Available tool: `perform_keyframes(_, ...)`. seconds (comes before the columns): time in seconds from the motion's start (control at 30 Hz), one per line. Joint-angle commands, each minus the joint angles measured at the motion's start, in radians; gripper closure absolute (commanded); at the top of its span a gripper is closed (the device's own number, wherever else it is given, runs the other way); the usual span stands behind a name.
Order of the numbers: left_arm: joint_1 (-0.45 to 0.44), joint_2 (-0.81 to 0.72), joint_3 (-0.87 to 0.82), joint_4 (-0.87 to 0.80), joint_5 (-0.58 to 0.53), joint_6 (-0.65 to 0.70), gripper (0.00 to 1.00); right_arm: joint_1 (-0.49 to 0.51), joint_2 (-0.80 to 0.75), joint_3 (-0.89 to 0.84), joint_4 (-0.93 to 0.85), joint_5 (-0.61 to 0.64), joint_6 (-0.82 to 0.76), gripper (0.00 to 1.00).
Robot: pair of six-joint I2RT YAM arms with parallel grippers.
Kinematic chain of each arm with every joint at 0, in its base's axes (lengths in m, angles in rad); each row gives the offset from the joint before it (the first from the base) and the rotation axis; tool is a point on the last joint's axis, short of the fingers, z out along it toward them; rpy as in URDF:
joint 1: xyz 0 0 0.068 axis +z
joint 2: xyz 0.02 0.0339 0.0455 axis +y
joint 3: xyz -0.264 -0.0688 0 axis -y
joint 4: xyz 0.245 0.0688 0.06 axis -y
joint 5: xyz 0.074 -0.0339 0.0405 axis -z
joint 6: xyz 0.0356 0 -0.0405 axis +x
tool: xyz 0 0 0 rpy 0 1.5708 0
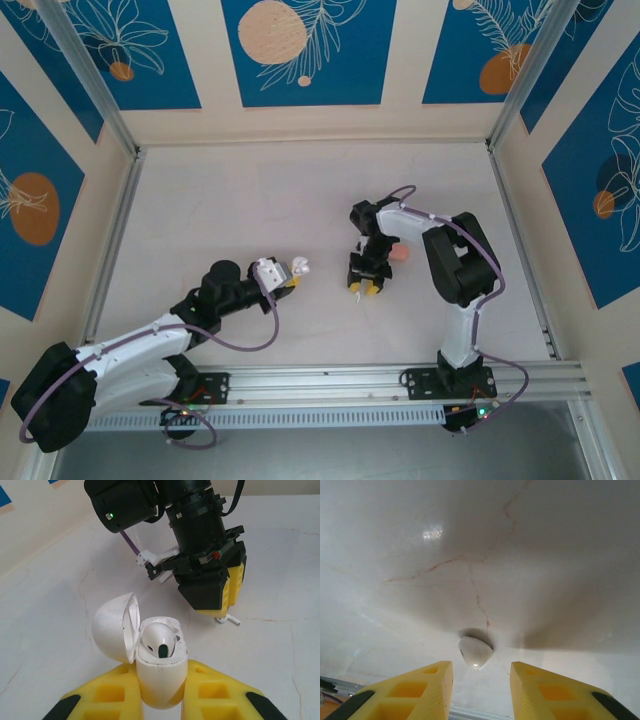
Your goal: Insert the wireless bluetooth earbuds into the charging case
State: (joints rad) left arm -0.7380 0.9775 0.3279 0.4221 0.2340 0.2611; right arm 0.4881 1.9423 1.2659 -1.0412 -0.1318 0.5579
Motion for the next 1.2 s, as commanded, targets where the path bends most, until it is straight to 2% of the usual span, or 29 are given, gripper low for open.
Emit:
perform_keyframes(0.0, -0.009, -0.023, 0.0, -0.024, -0.007, -0.005, 0.83, 0.009, 0.031, 0.011, 0.001, -0.027, 0.002, 0.65)
perform_keyframes(0.5, -0.01, -0.054, -0.003, -0.052, -0.021, -0.006, 0.83, 0.042, 0.063, 0.082, 0.037, -0.048, -0.033, 0.66)
perform_keyframes(0.87, -0.01, -0.068, -0.001, -0.066, -0.018, -0.008, 0.83, 0.05, 0.033, 0.114, -0.086, 0.067, -0.087, 0.64)
perform_keyframes(1.0, -0.01, -0.074, -0.001, -0.073, -0.021, -0.008, 0.83, 0.062, 0.04, 0.13, -0.113, 0.11, -0.151, 0.6)
perform_keyframes(1.17, -0.009, -0.069, -0.002, -0.071, -0.022, -0.007, 0.83, 0.079, 0.048, 0.143, -0.107, 0.105, -0.191, 0.59)
